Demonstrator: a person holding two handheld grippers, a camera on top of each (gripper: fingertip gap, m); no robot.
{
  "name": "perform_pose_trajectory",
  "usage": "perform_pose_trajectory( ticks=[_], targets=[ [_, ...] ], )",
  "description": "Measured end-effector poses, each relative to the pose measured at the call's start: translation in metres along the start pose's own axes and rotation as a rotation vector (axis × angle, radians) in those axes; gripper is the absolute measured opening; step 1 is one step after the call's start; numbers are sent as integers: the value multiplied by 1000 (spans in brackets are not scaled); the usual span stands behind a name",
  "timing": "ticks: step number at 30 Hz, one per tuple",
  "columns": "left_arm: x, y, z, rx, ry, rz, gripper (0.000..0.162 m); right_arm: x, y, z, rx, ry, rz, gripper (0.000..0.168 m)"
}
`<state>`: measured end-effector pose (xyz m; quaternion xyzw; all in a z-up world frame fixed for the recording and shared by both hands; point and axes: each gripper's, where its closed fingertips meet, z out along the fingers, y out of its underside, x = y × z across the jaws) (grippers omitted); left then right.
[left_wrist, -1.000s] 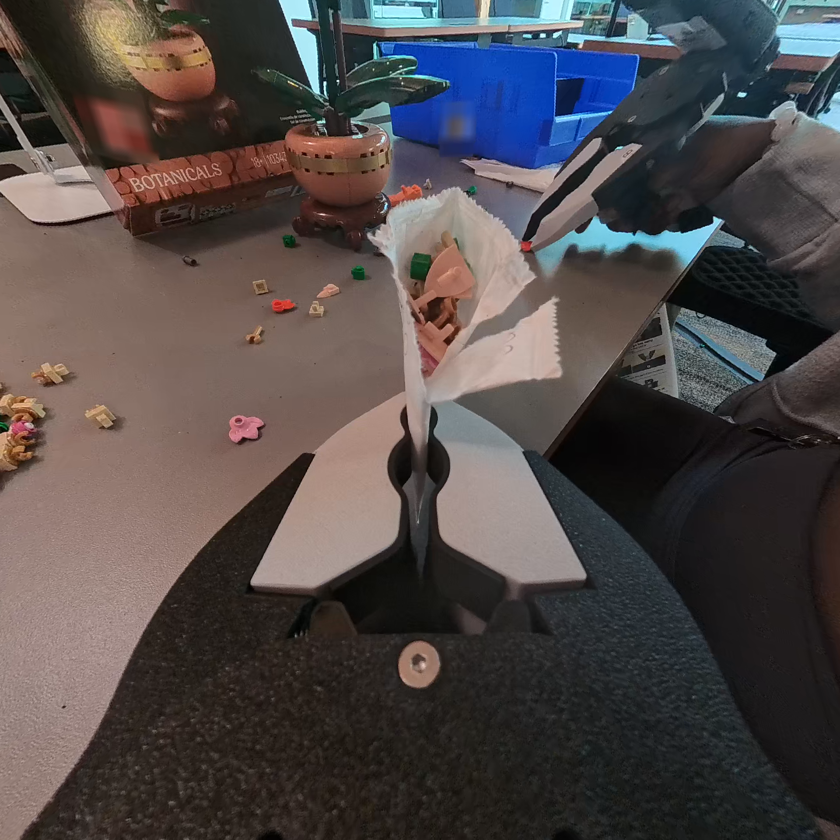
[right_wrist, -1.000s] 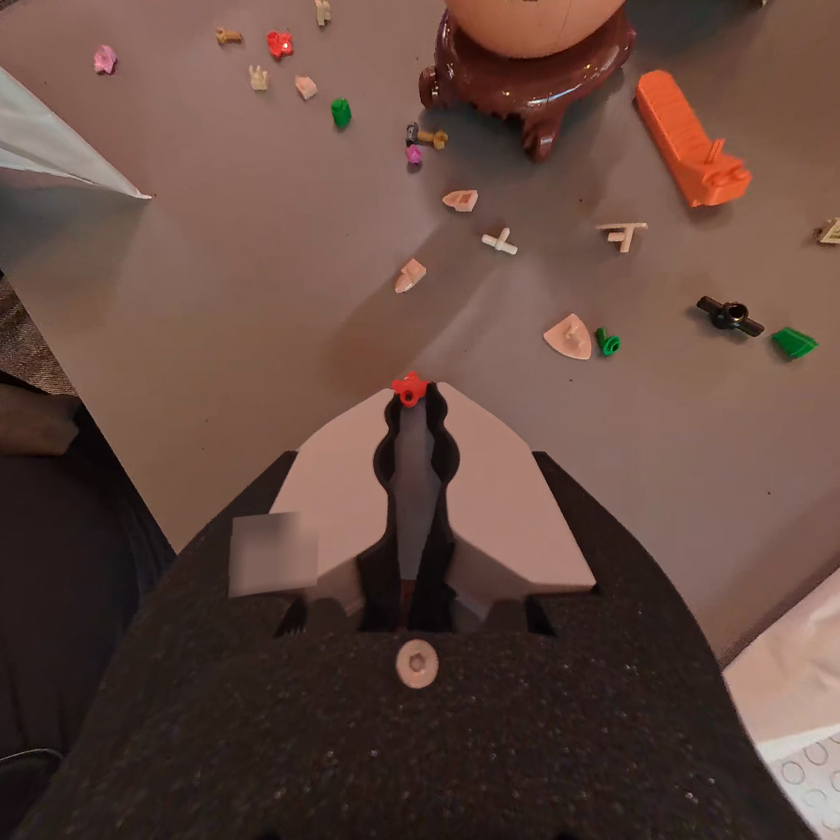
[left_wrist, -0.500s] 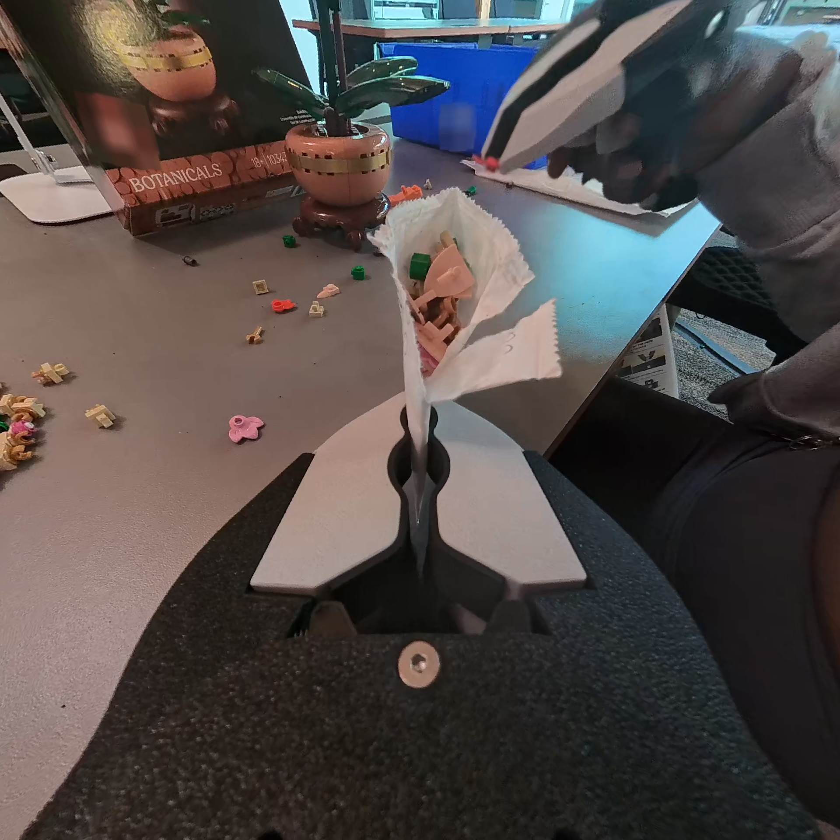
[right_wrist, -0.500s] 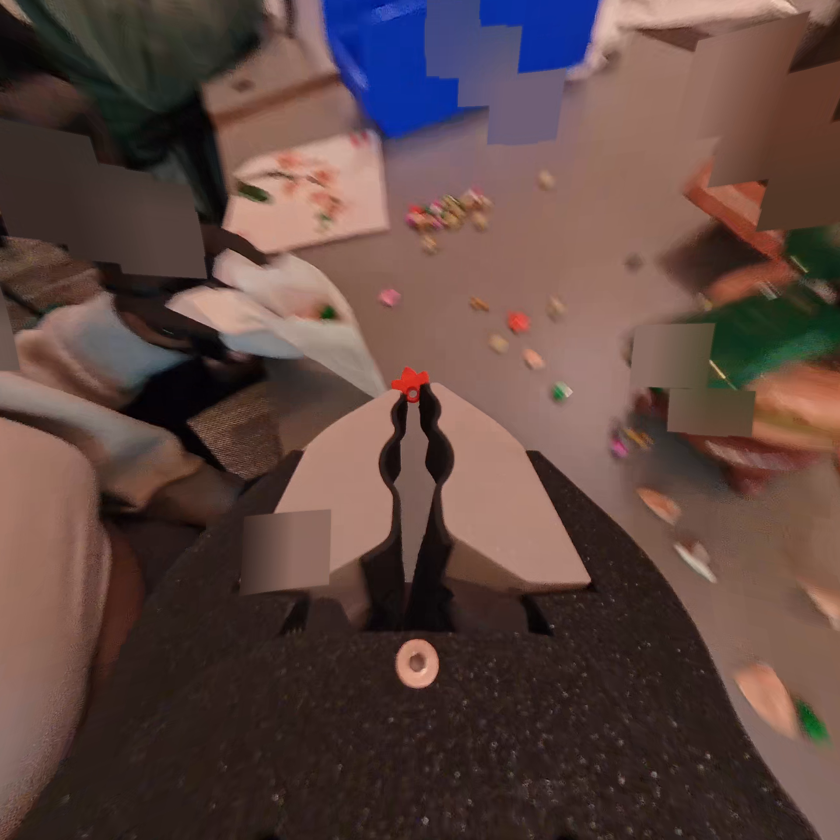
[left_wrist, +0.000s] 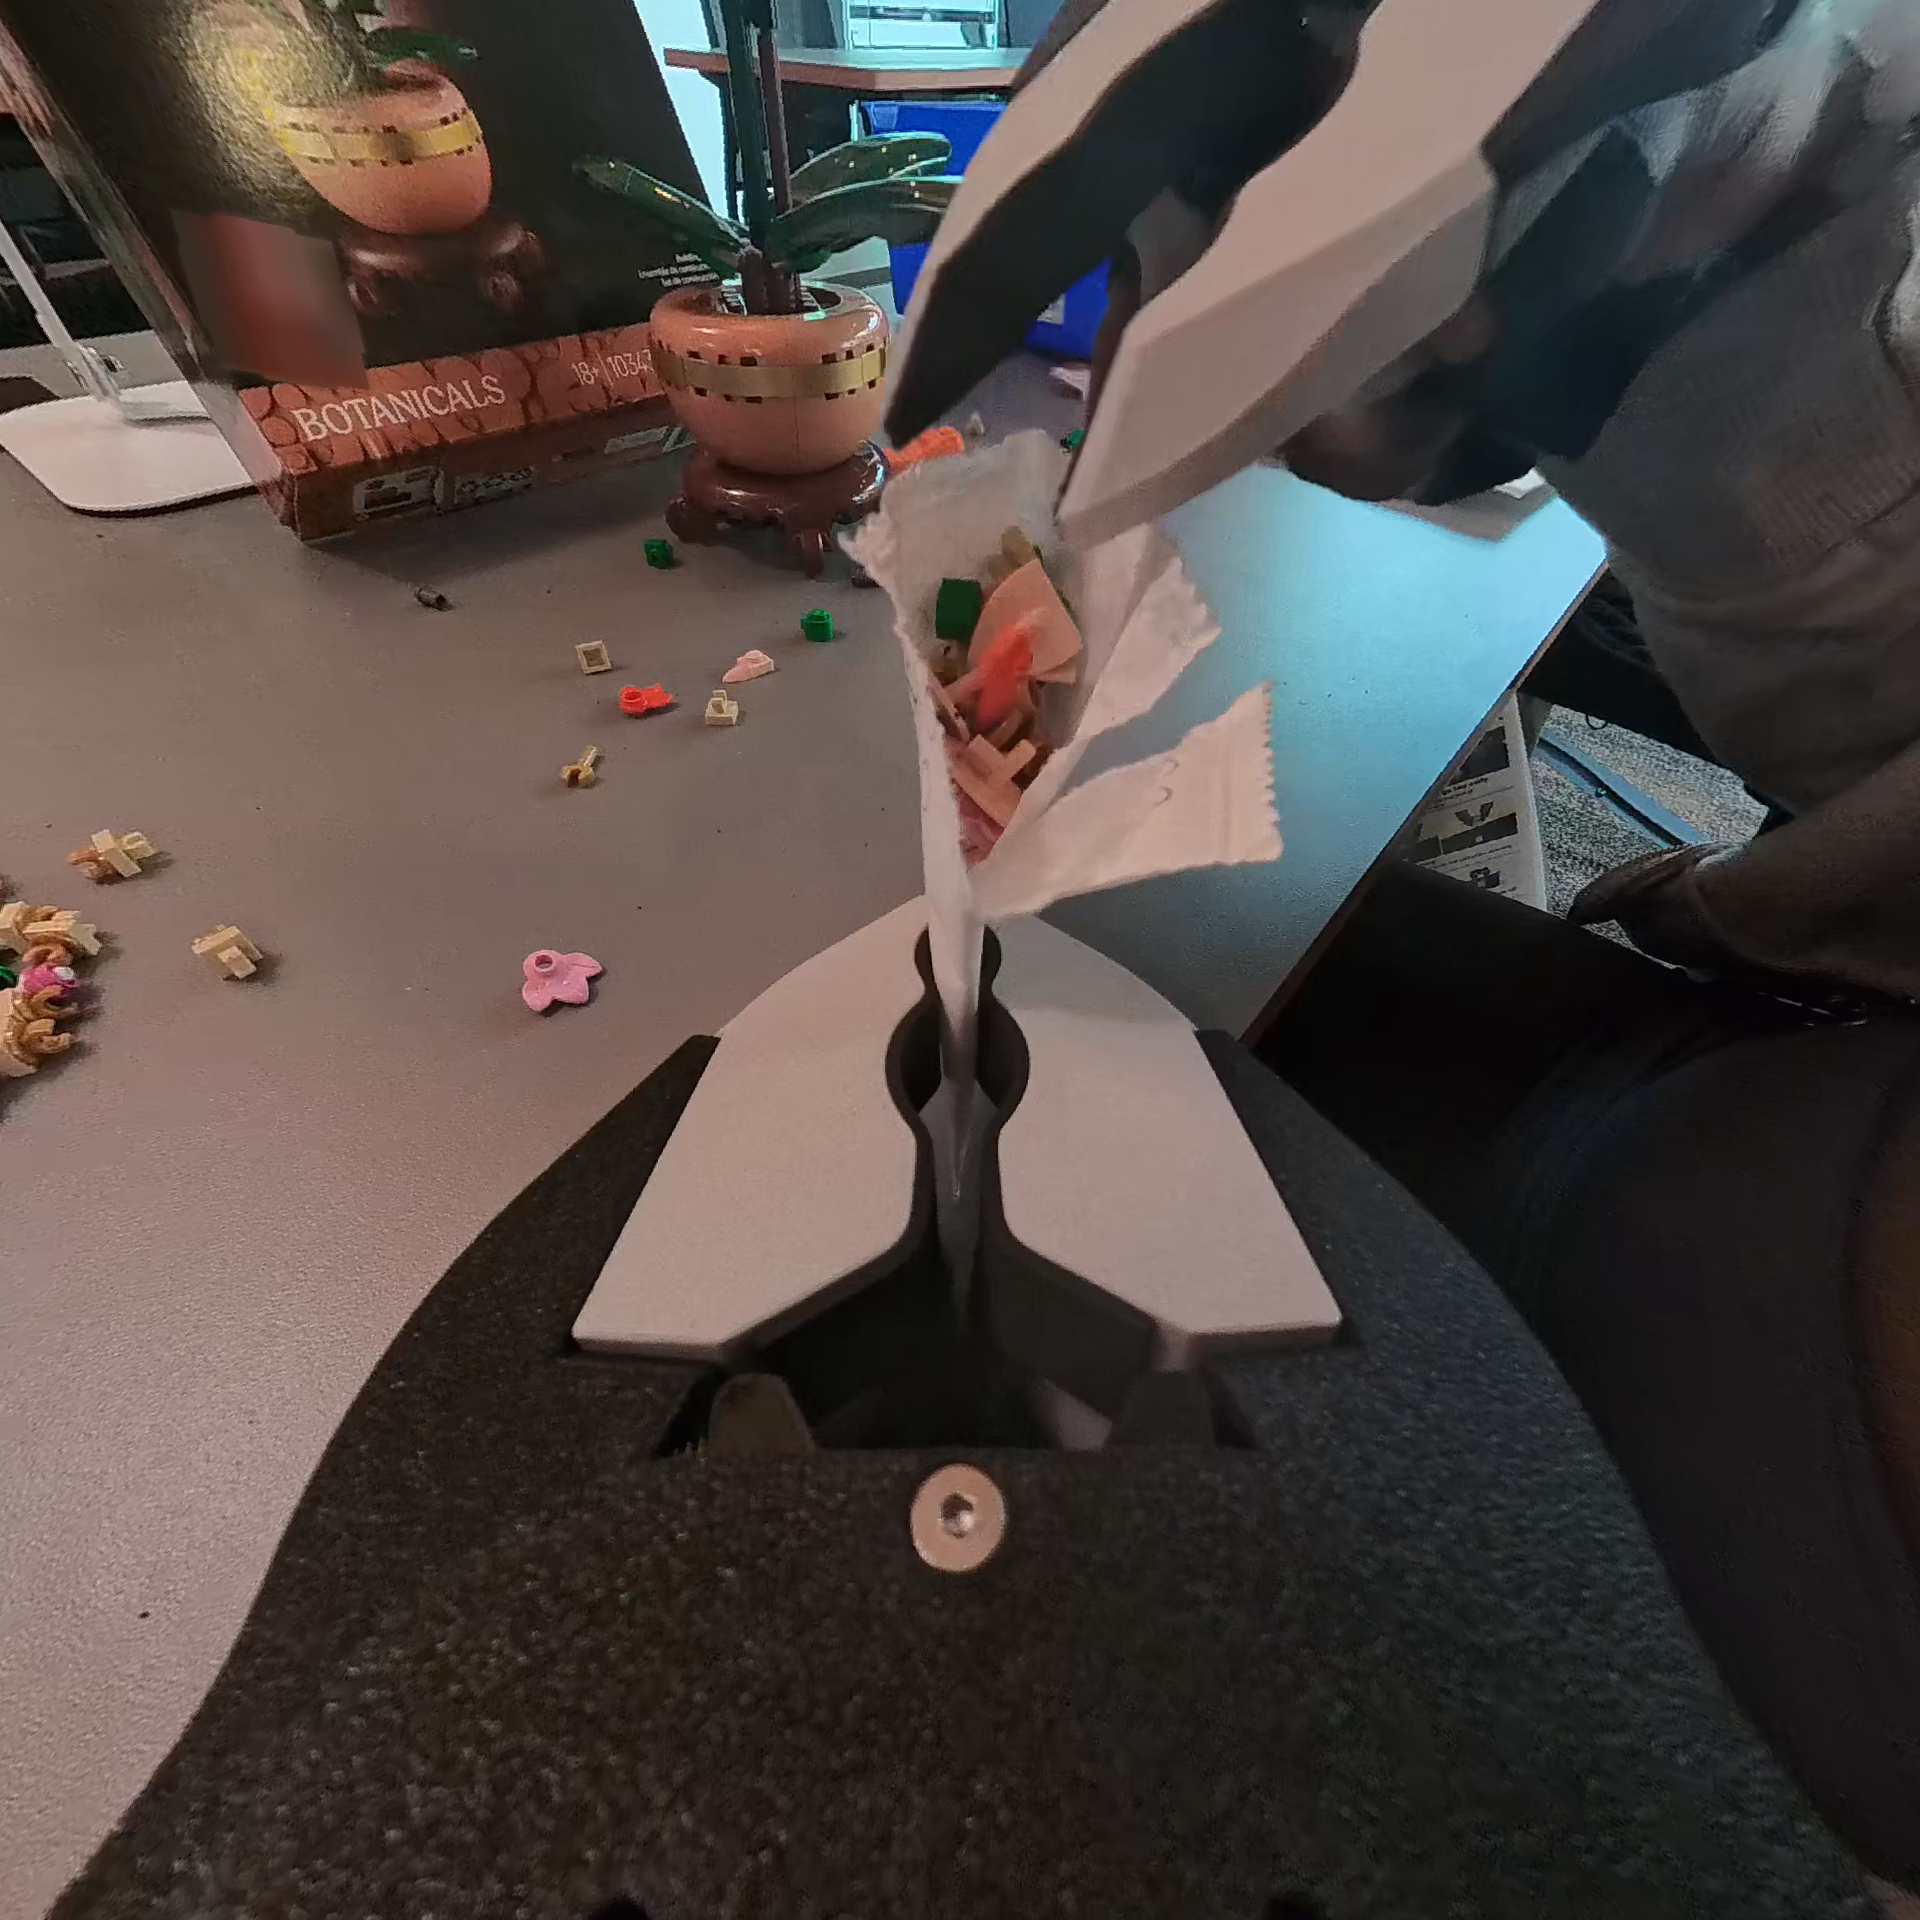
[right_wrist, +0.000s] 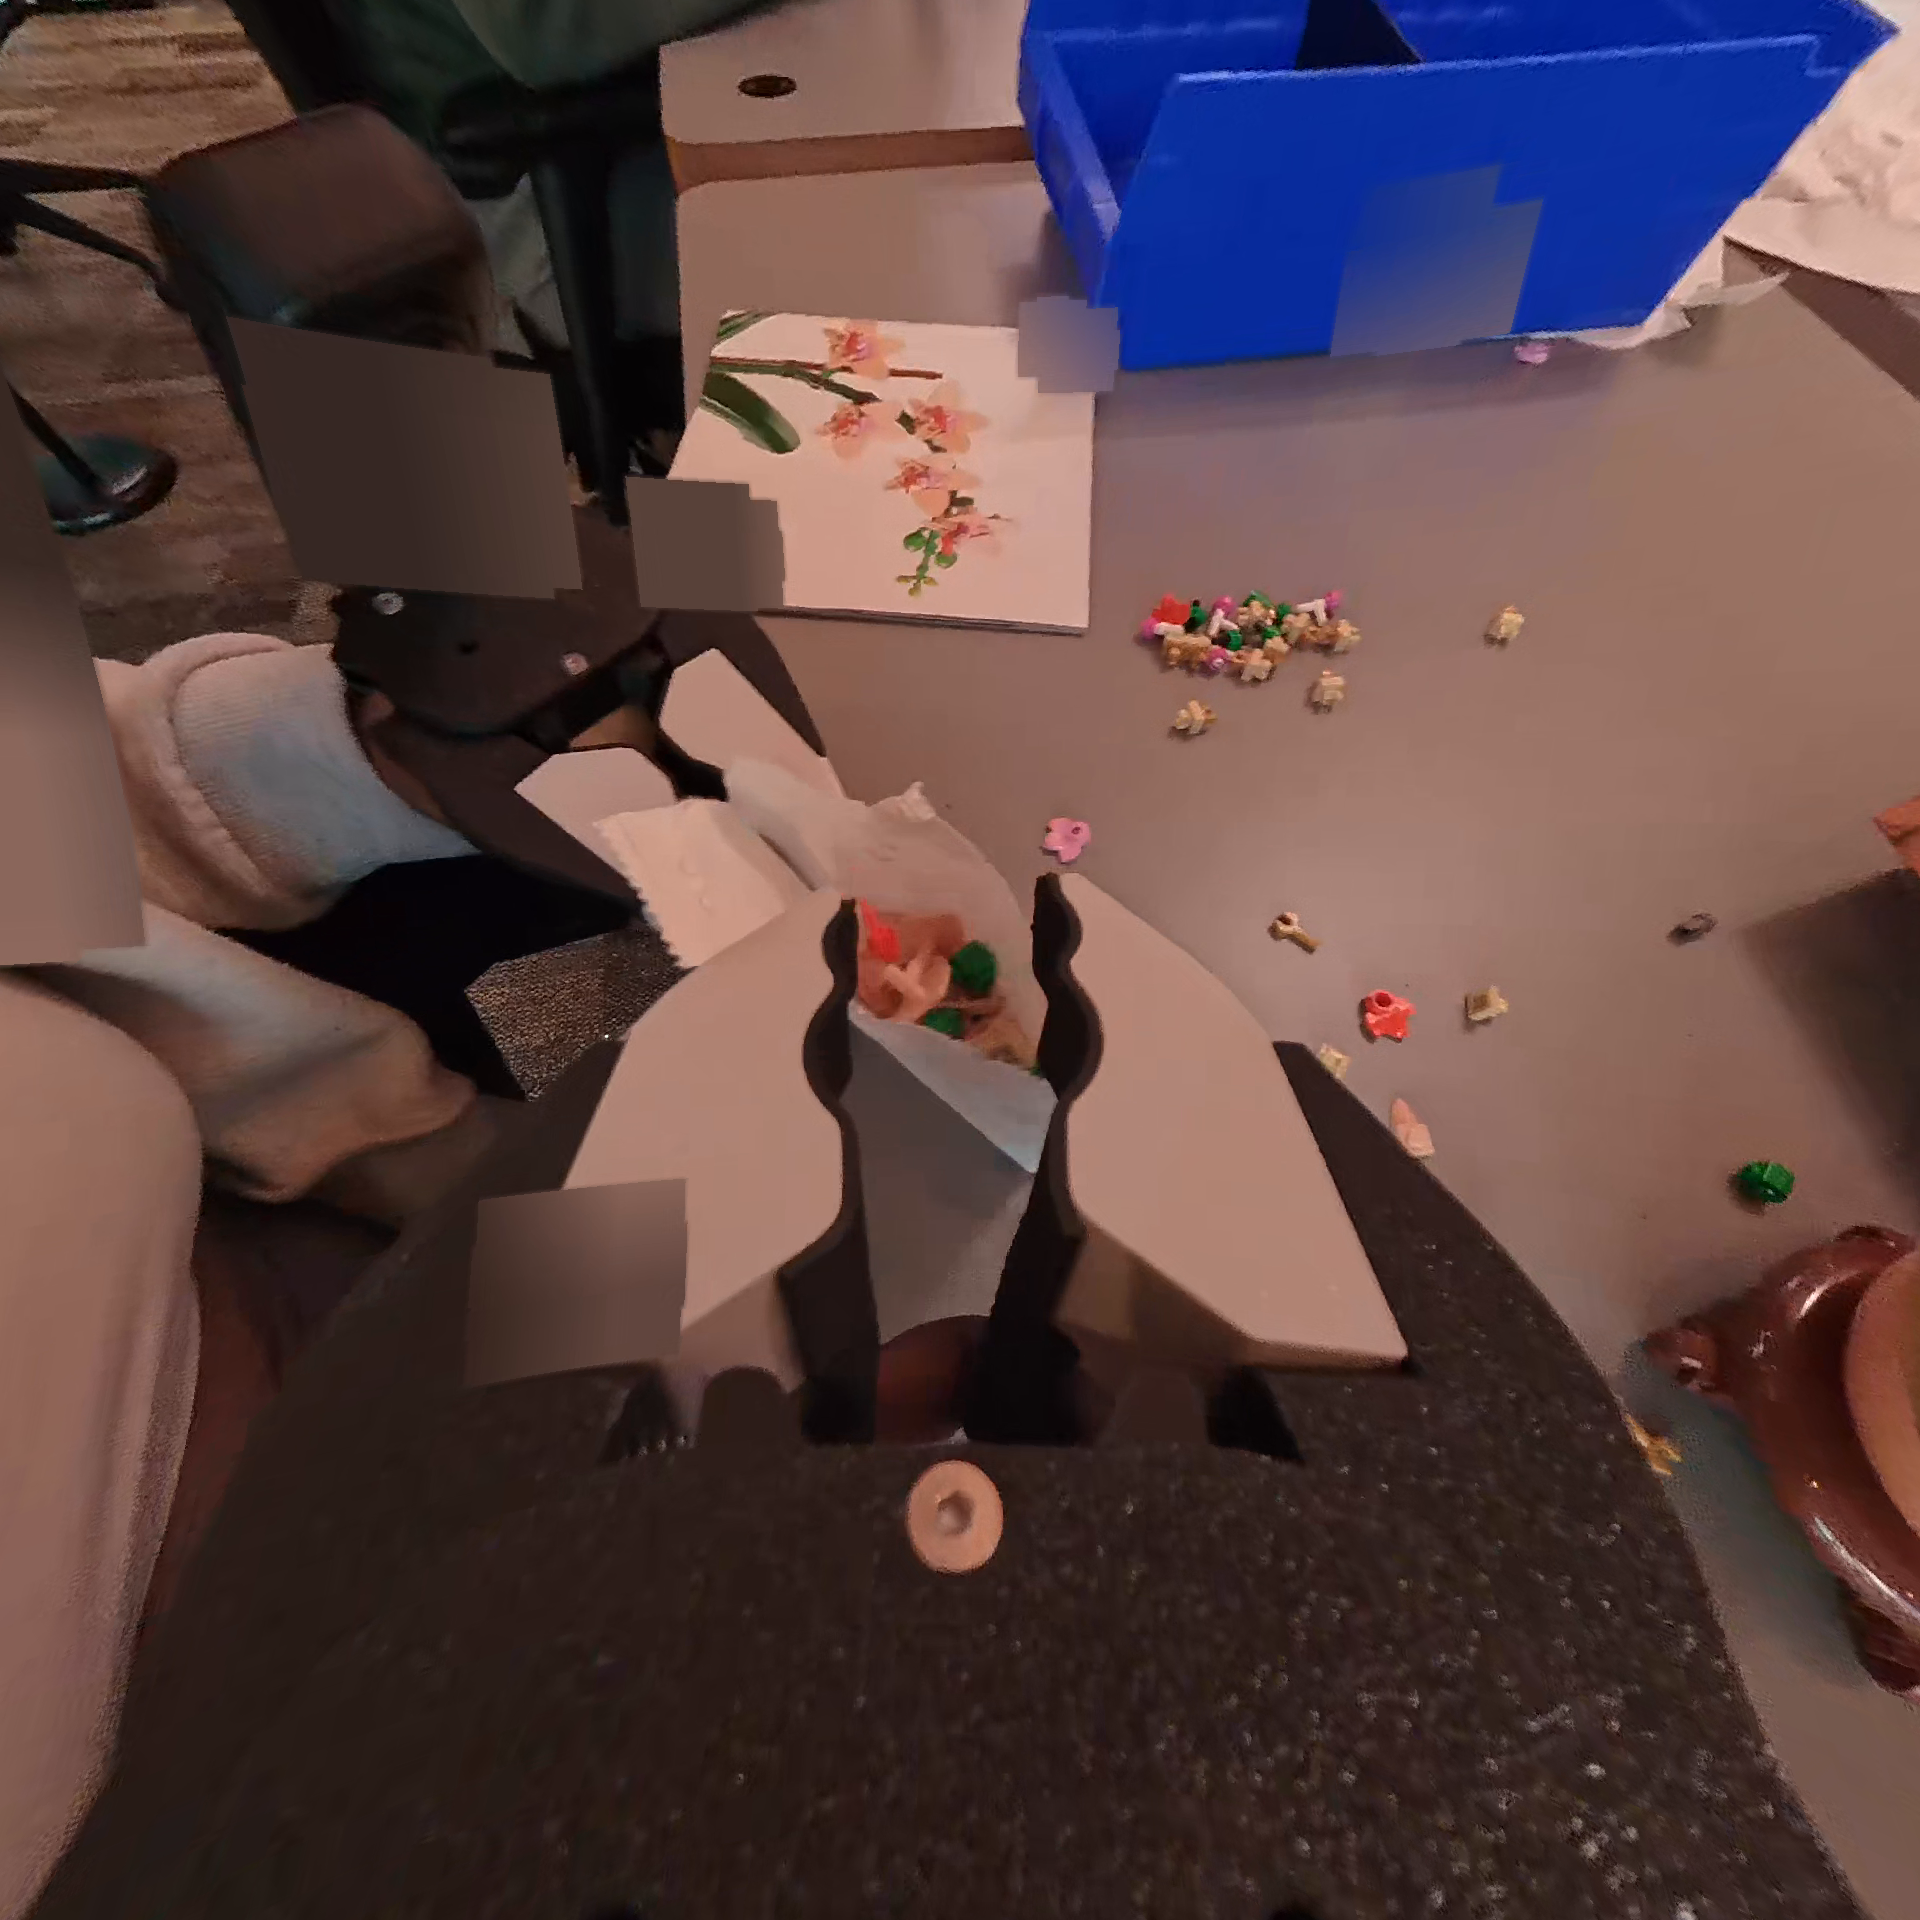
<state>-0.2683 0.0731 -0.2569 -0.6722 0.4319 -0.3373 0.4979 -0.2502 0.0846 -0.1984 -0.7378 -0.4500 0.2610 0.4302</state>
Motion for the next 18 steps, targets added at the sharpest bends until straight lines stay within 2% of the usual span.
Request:
perform_pose_trajectory(
  ticks=[5,8,10,13,16,18],
  targets=[
    [0,0,0,-3,-5,7,1,4,8,9,-74,30,-23,43],
    [0,0,0,0,-1,0,1,-2,-1,-6,7,-37,-107,52],
    [0,0,0,2,4,-3,1,0,10,-19,-18,-65,-206,57],
    [1,0,0,2,13,-4,1,18,30,-20,-75,-31,-314,44],
    [1,0,0,3,17,-3,1,21,33,-14,-32,-91,-337,29],
    [2,0,0,4,26,-4,1,20,31,-9,-1,-128,-338,13]
  ],
)
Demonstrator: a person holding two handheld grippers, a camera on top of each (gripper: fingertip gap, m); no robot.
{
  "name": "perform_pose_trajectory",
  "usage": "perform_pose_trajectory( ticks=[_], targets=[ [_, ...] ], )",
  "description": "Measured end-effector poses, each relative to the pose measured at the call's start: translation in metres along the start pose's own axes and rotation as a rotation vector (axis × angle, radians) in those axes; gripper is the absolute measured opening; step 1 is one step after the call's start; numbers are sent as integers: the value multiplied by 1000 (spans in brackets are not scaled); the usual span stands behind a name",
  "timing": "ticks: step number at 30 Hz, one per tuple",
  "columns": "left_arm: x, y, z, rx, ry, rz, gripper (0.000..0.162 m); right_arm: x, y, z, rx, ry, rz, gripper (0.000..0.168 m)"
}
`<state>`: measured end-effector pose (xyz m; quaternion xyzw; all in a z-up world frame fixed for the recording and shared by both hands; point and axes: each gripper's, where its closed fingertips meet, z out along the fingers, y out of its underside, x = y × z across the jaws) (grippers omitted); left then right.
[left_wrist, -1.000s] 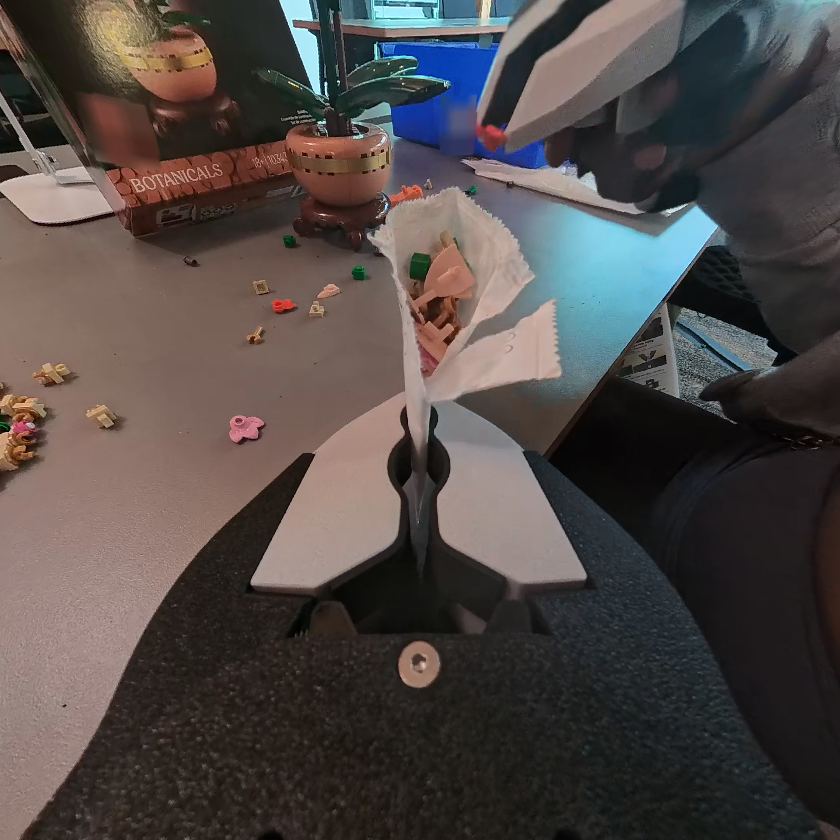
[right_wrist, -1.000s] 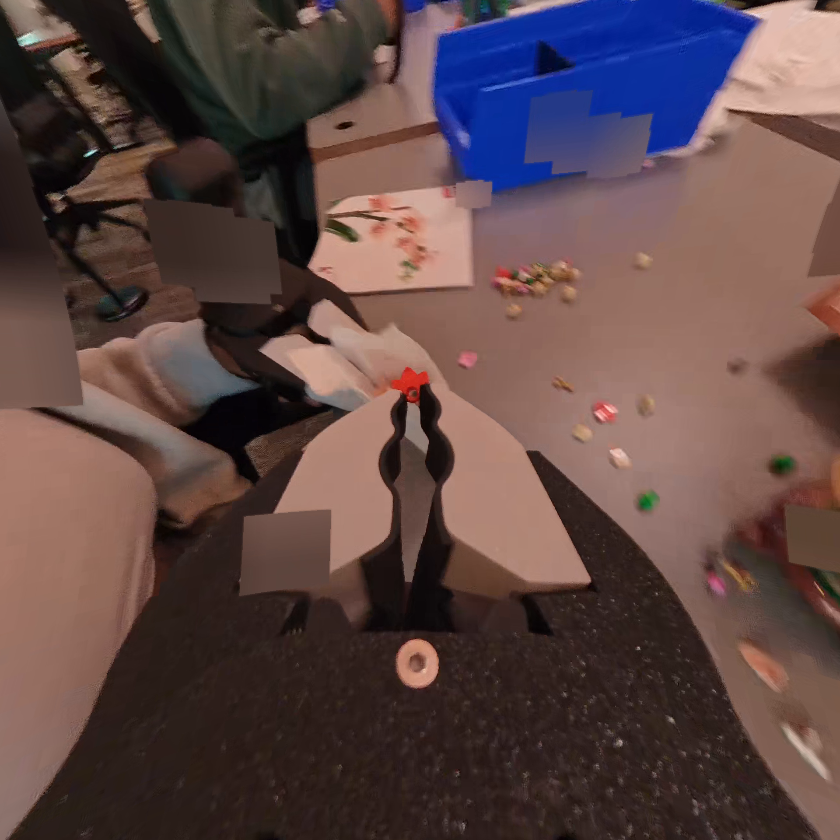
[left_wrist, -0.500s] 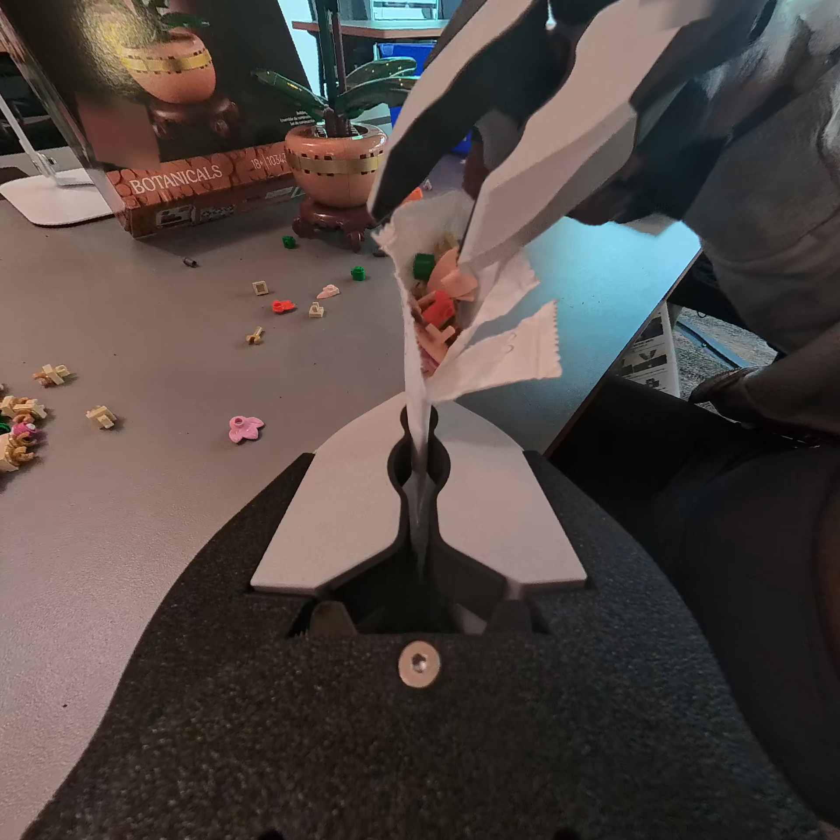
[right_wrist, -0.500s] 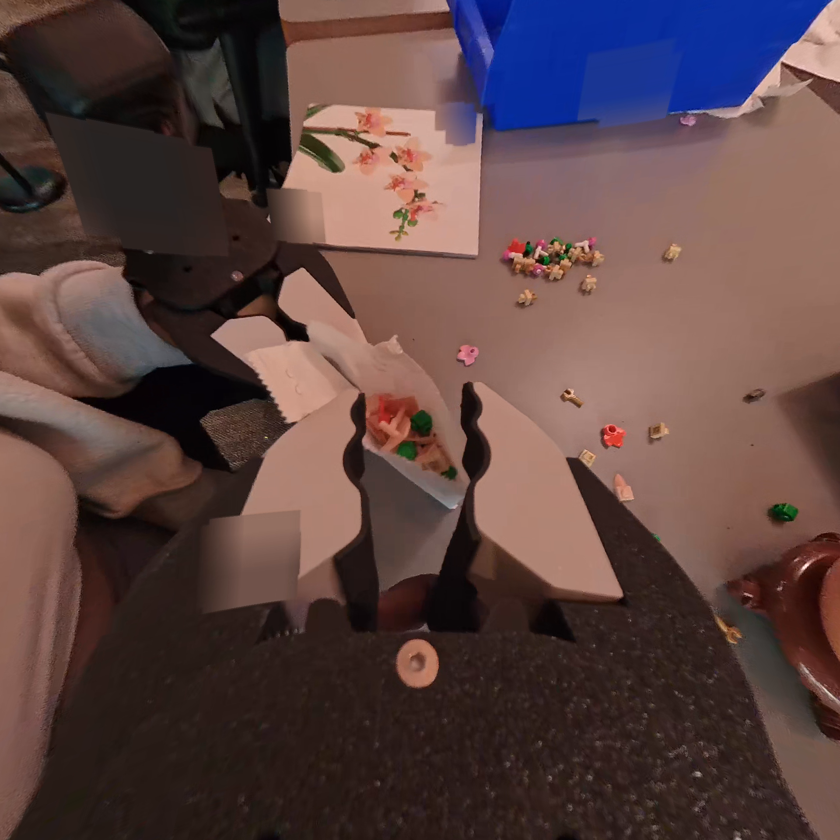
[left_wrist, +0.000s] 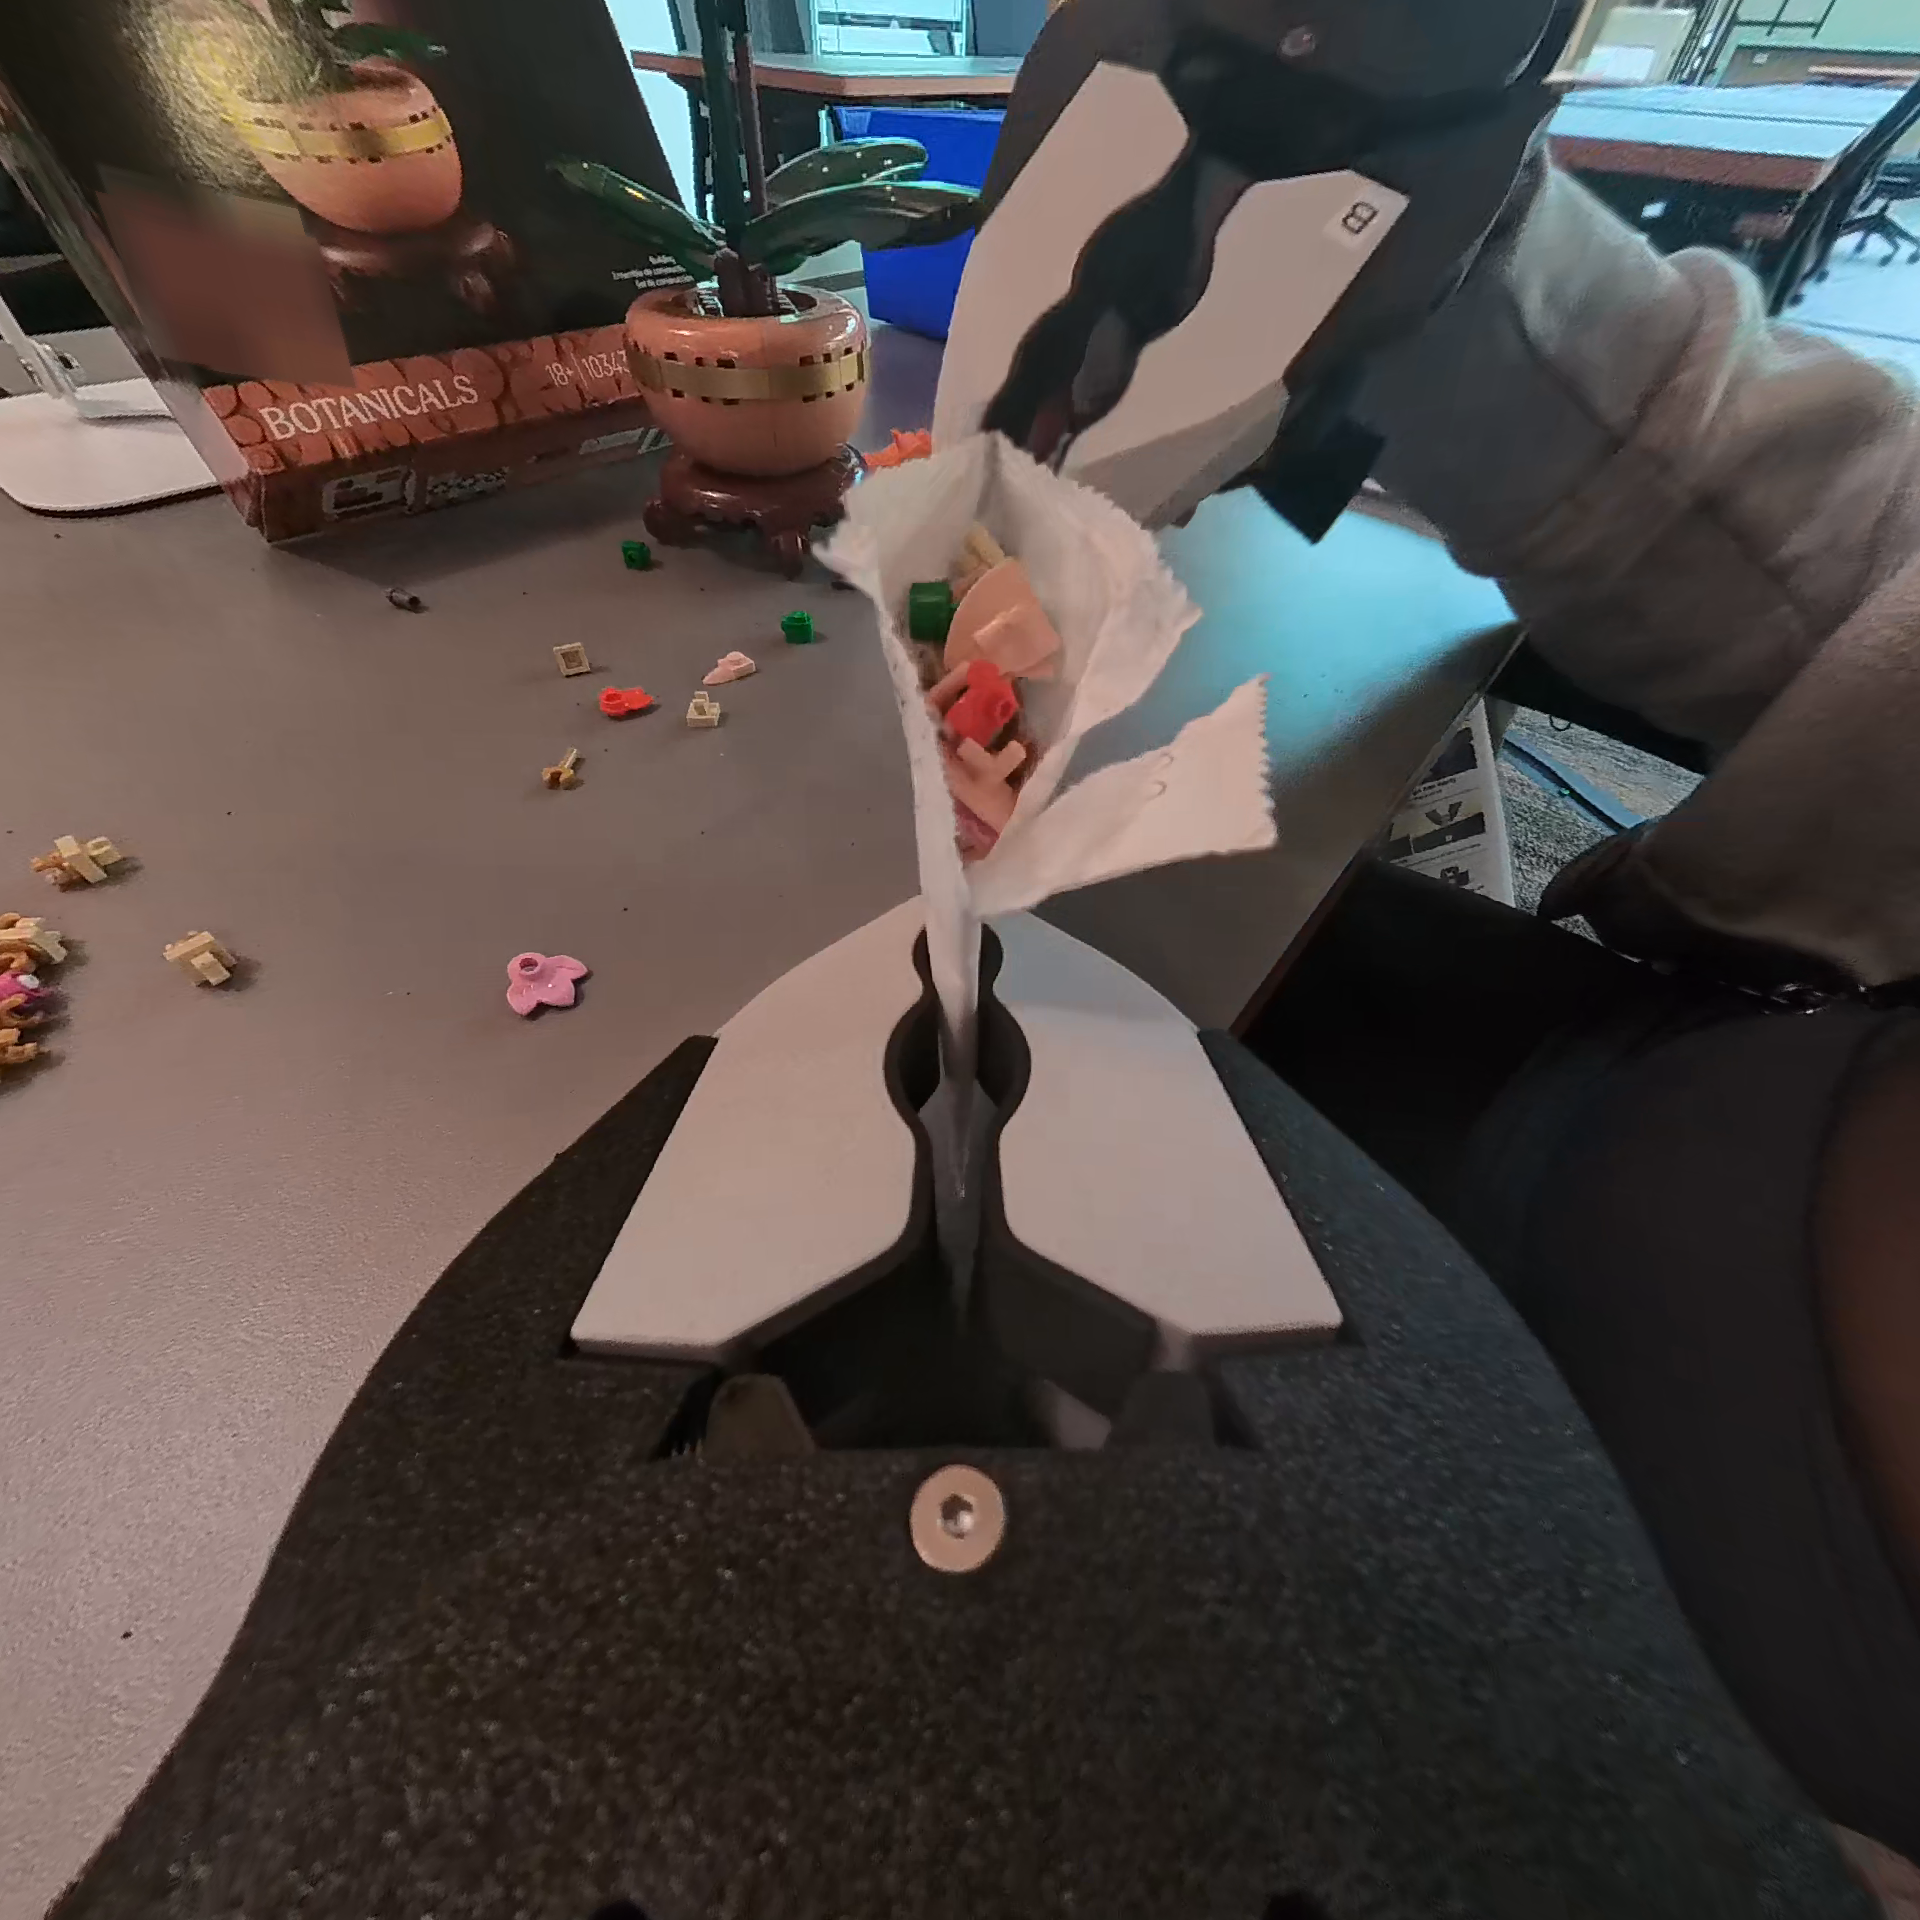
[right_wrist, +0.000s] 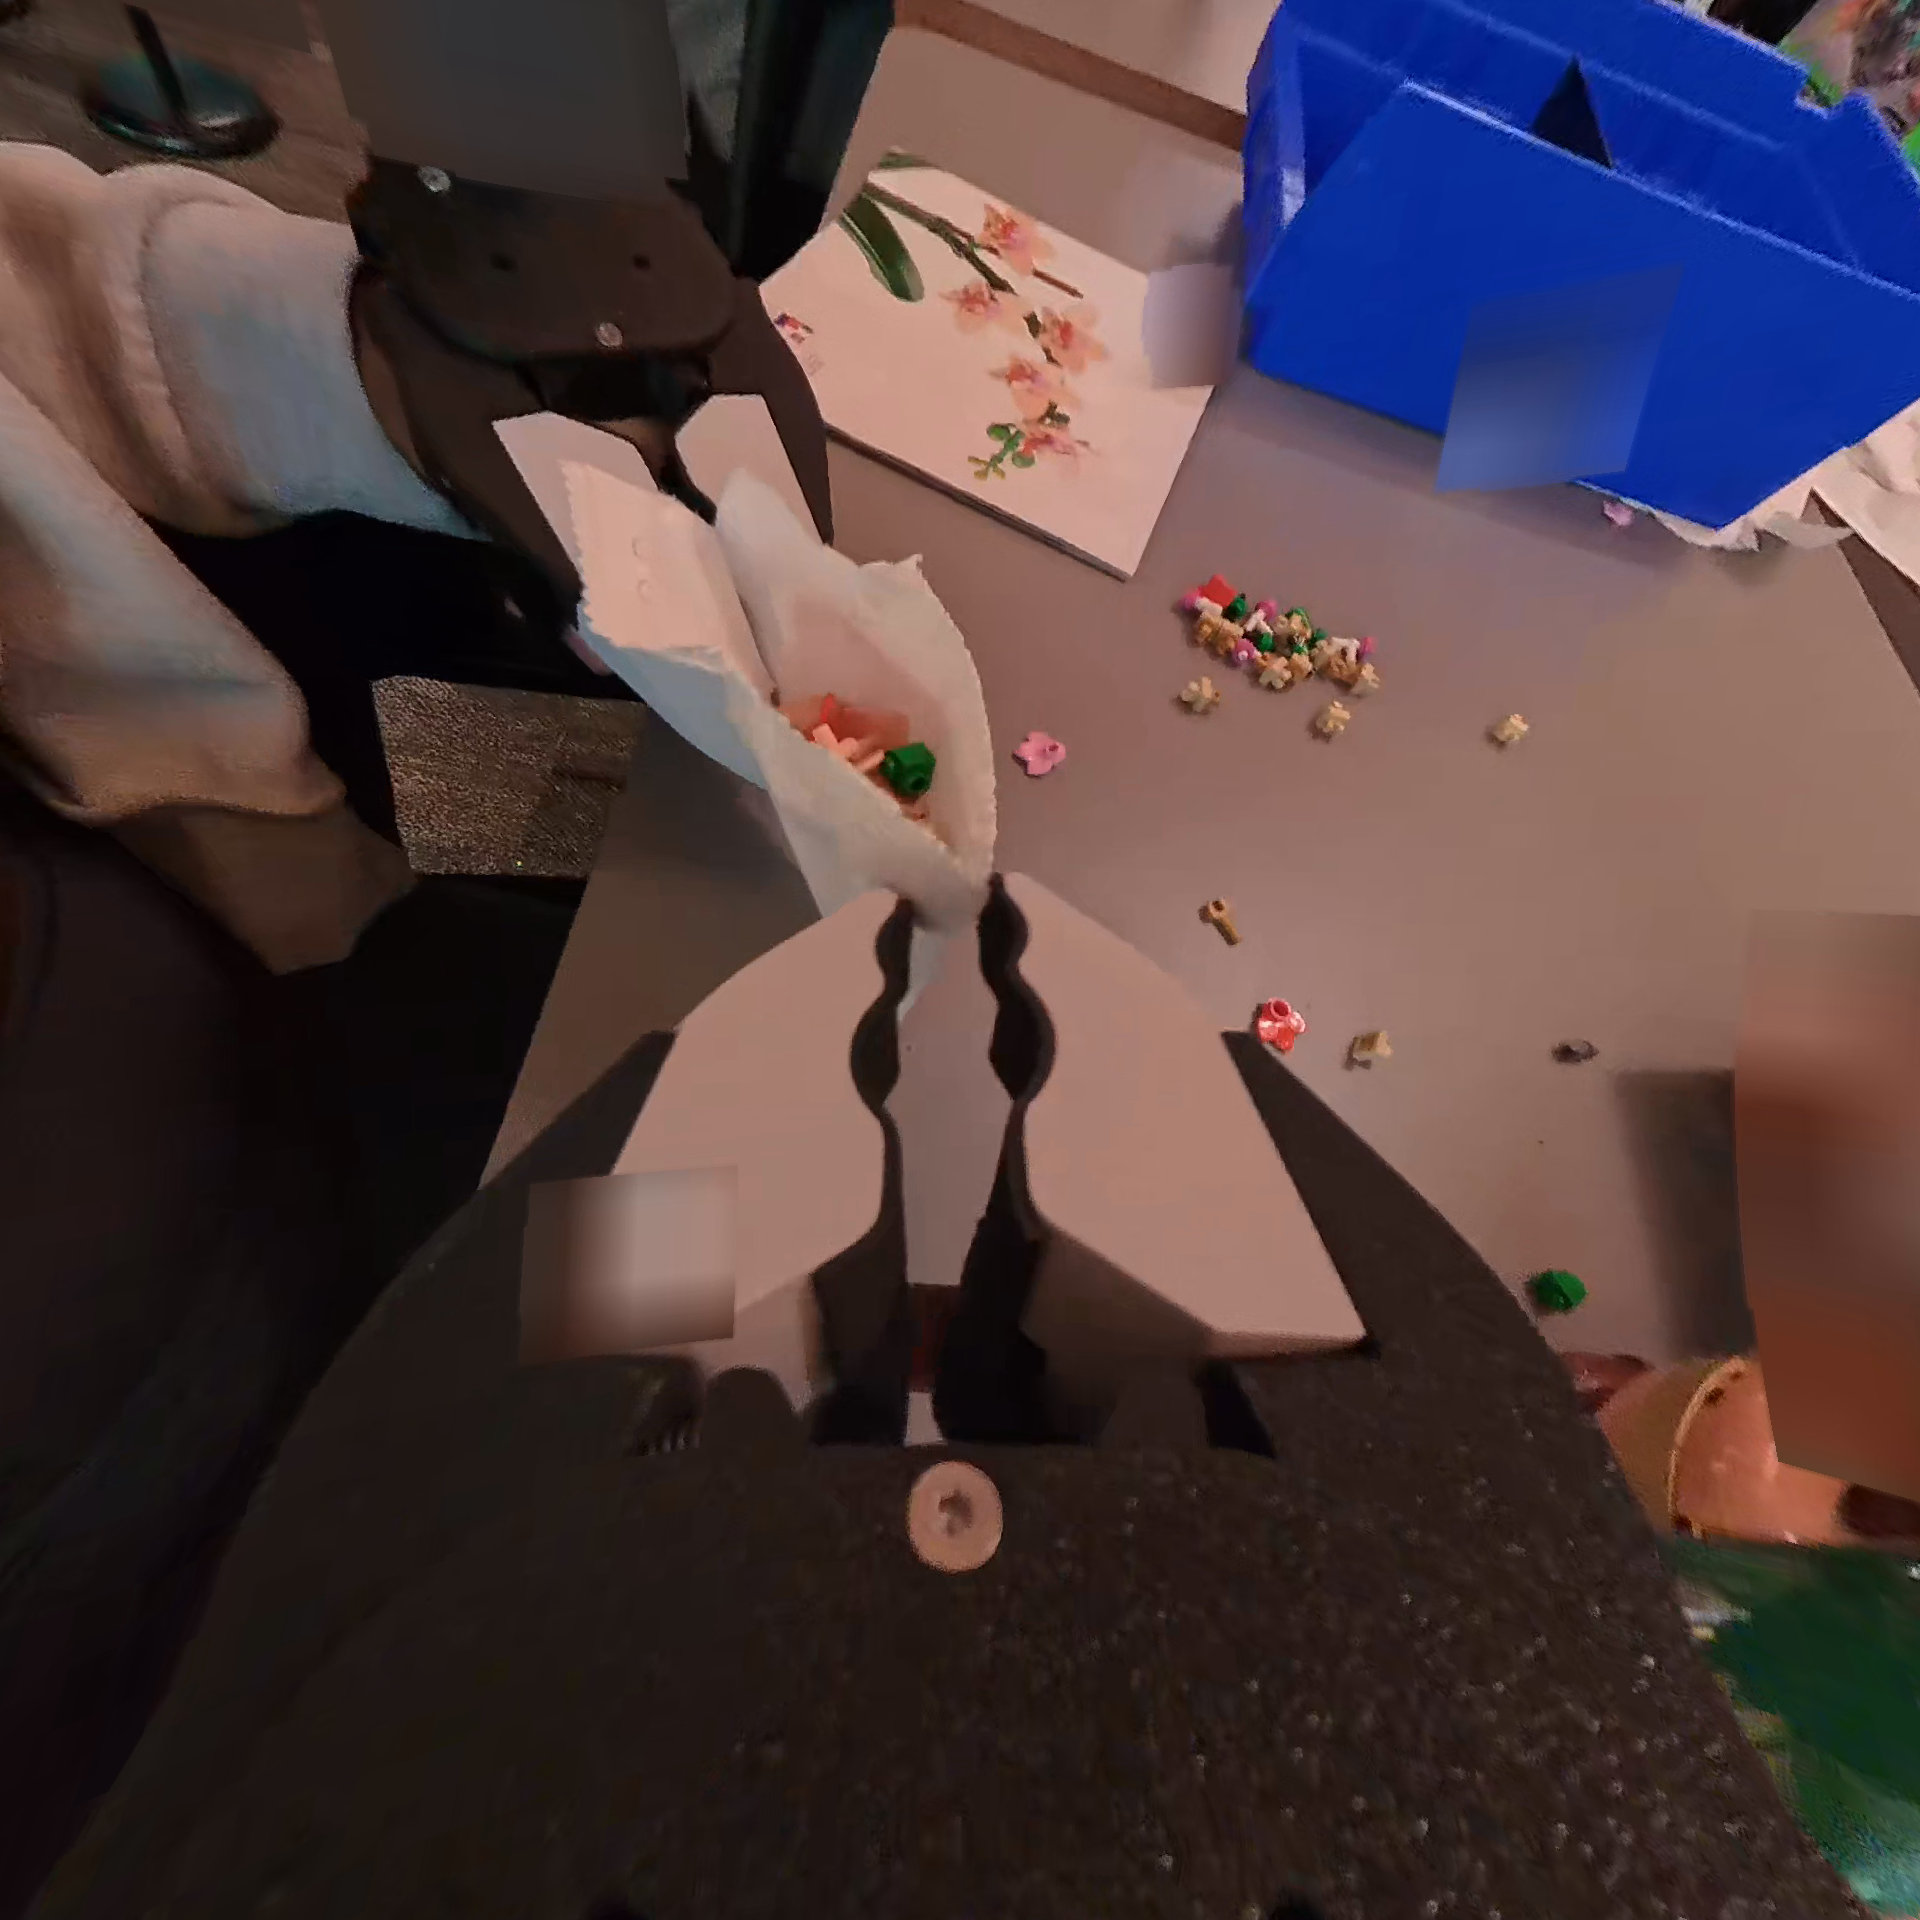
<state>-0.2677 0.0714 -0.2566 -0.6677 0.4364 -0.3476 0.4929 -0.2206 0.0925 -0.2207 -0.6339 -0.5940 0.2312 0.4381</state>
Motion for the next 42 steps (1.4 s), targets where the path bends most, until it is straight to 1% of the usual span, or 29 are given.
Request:
perform_pose_trajectory(
  ticks=[2,6,8,10,12,13,15,18,20,23,26,28,29,31,33,37,39,42],
  targets=[
    [0,-1,0,7,11,-18,3,1,-3,2,33,-9,-3,6],
    [2,-2,-2,23,54,-54,11,1,-7,2,69,-27,52,0],
    [5,-2,-2,14,76,-58,22,1,-6,1,69,-23,69,0],
    [5,-2,-3,-1,79,-57,30,1,-4,2,60,-8,77,0],
    [4,-4,-7,-10,76,-55,36,2,-2,2,45,-4,94,0],
    [3,-5,-9,-7,71,-53,36,3,-3,1,47,-2,94,0],
    [-1,-10,-15,19,51,-47,33,5,-3,0,52,11,92,0],
    [-9,-17,-22,62,13,-36,21,6,-6,-2,44,21,107,0],
    [-9,-17,-23,50,21,-40,19,8,-8,-2,19,33,121,0],
    [-1,-8,-15,-37,47,-34,22,5,-2,2,-74,7,192,0],
    [1,5,-8,-168,32,17,22,4,-3,7,-105,-31,276,0],
    [-1,9,-6,-187,23,21,22,13,-4,4,-112,8,281,0],
    [-2,8,-7,-172,27,5,22,14,-5,5,-104,6,295,0],
    [-6,4,-11,-126,35,-43,24,16,2,4,-155,16,293,0],
    [-10,-5,-19,-62,42,-77,23,18,1,3,-152,19,312,0],
    [-20,-22,-30,43,27,-114,8,23,5,5,-199,17,356,0],
    [-21,-22,-26,38,30,-123,3,25,5,8,-219,19,377,0],
    [-24,-20,-20,46,13,-146,0,25,5,10,-241,18,390,0]
  ],
)
